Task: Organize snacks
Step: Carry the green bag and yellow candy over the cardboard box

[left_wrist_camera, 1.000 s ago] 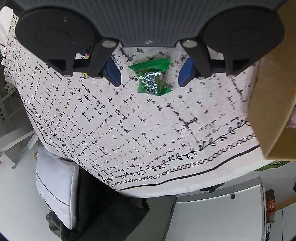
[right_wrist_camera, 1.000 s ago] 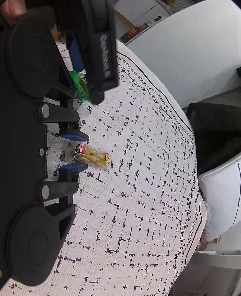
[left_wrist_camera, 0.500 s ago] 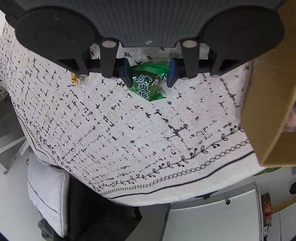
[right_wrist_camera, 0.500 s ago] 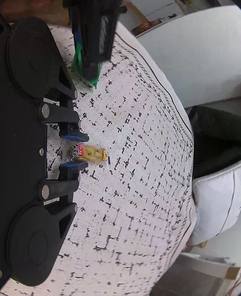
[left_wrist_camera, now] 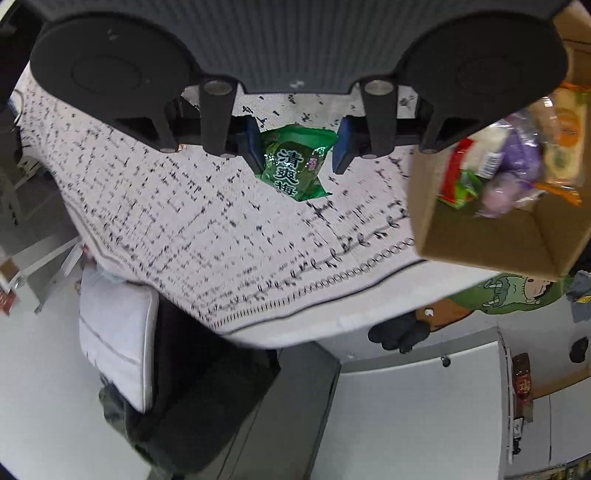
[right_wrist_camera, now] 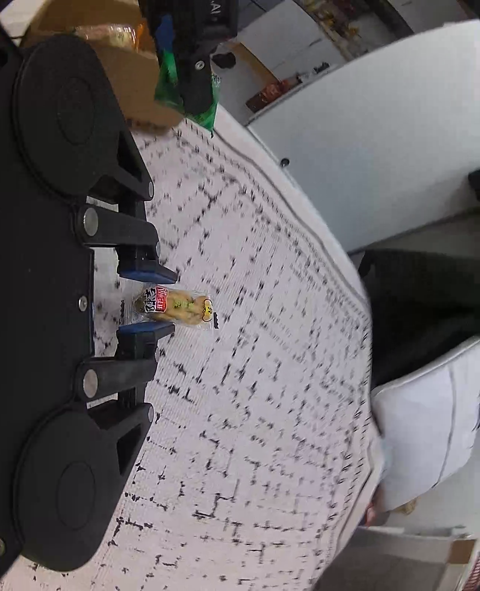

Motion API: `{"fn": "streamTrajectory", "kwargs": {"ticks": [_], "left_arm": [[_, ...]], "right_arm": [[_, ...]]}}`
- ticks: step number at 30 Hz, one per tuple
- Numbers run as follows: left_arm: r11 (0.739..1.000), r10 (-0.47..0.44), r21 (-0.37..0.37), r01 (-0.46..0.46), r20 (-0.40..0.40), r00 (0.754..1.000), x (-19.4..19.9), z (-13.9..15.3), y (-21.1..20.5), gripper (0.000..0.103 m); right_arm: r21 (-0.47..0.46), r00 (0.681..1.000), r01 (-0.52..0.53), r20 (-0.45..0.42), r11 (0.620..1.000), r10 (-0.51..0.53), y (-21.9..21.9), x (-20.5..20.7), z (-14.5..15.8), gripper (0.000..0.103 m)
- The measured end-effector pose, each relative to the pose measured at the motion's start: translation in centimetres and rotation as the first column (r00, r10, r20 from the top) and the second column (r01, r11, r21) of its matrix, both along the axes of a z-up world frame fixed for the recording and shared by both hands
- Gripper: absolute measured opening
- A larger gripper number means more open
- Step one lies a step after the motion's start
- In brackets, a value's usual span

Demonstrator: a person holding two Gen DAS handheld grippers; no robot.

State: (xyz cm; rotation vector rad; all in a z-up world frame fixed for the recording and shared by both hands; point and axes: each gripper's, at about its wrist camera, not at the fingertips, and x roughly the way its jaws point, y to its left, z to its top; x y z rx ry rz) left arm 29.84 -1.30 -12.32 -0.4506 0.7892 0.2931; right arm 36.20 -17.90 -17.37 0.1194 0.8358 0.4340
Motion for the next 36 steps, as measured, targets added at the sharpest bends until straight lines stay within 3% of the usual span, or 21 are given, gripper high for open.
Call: {"fn": "streamTrajectory", "kwargs": {"ticks": [9,21,30,36], "left_arm": [[0.999,0.033,-0.005,-0.033,0.076,0.997,-4.7,3.9,1.8,0.039],[0.995,0.097,-0.038,-0.093,0.136,0.986,-9.0,6.7,3.5,0.039],[0.991,0.131,-0.058,-0.123,0.156,0.979,-11.2,7.8,5.2,0.039],[0.983,0.159,-0.115,-0.143,0.142,0.977,-12.4,8.0,7.4,0.039]], "right_arm": [[0.026,0.996,-0.05,0.074,0.998,0.048,0.7,-3.1,4.6,0.021],[0.03,0.987,-0.099,0.134,0.995,0.094,2.1,-6.8,9.5,0.021],[0.031,0.981,-0.142,0.135,0.989,0.137,4.4,-8.8,11.1,0.021],[0.028,0.978,-0.164,0.139,0.986,0.158,6.2,-9.8,11.8,0.021]]}}
